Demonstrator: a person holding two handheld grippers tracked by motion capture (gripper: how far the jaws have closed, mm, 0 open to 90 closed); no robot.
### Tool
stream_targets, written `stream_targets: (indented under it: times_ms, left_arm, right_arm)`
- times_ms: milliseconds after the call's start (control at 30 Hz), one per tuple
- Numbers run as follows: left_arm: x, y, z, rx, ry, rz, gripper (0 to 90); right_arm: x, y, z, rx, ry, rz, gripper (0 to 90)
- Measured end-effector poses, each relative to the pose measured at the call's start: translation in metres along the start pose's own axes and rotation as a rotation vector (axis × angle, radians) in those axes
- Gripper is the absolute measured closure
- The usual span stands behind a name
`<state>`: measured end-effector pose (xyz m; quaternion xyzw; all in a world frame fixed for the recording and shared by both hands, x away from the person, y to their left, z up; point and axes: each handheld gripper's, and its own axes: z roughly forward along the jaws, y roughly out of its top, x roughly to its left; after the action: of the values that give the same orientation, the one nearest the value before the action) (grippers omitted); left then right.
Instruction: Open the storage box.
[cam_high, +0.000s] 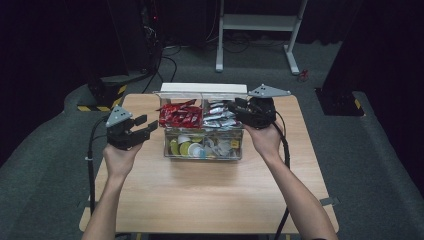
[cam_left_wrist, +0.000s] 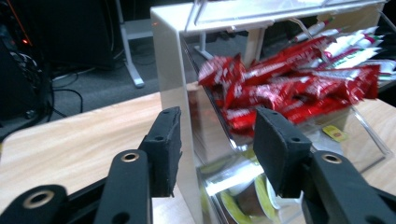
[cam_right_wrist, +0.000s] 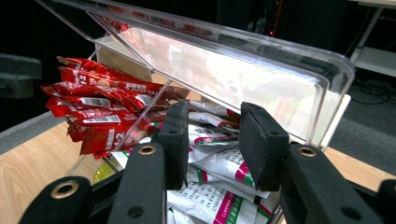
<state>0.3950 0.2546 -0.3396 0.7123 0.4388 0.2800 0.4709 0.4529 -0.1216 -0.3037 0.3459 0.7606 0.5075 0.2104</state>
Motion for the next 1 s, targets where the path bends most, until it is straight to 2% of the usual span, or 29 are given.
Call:
stream_targets:
  times_ms: [167, 200, 333, 400, 633, 733, 800, 867, 1000]
  left_arm:
    - [0.003, 0.010, 0.007, -0.002, 0.005, -0.008, 52.3]
    - [0.004, 0.013, 0.012, 0.008, 0.016, -0.002, 52.2]
    - [0.005, 0.016, 0.017, 0.016, 0.025, 0.003, 52.5]
    - [0.007, 0.017, 0.019, 0.013, 0.031, -0.010, 52.6]
    - [0.005, 0.020, 0.024, 0.021, 0.054, 0.017, 53.6]
    - [0.003, 0.022, 0.025, 0.015, 0.050, 0.027, 54.1]
    - [0.000, 0.024, 0.025, 0.006, 0.038, 0.043, 57.0]
    - [0.000, 0.024, 0.026, 0.006, 0.031, 0.042, 60.7]
    - [0.000, 0.022, 0.033, 0.033, 0.025, 0.045, 64.5]
  right_arm:
    - [0.000, 0.000, 0.000, 0.000, 0.001, 0.003, 63.1]
    - [0.000, 0.000, 0.000, 0.000, 0.001, 0.004, 63.1]
    - [-0.001, 0.000, 0.000, -0.006, 0.008, 0.012, 63.0]
    - [-0.001, -0.001, 0.001, -0.011, 0.011, 0.012, 63.0]
    - [-0.002, -0.001, 0.000, -0.010, 0.016, 0.021, 63.1]
    - [-0.002, -0.001, 0.001, -0.013, 0.018, 0.024, 63.0]
    - [-0.002, -0.001, 0.001, -0.015, 0.019, 0.025, 62.1]
    - [-0.002, -0.001, 0.001, -0.016, 0.022, 0.027, 61.9]
    - [-0.003, -0.002, 0.001, -0.020, 0.031, 0.036, 61.7]
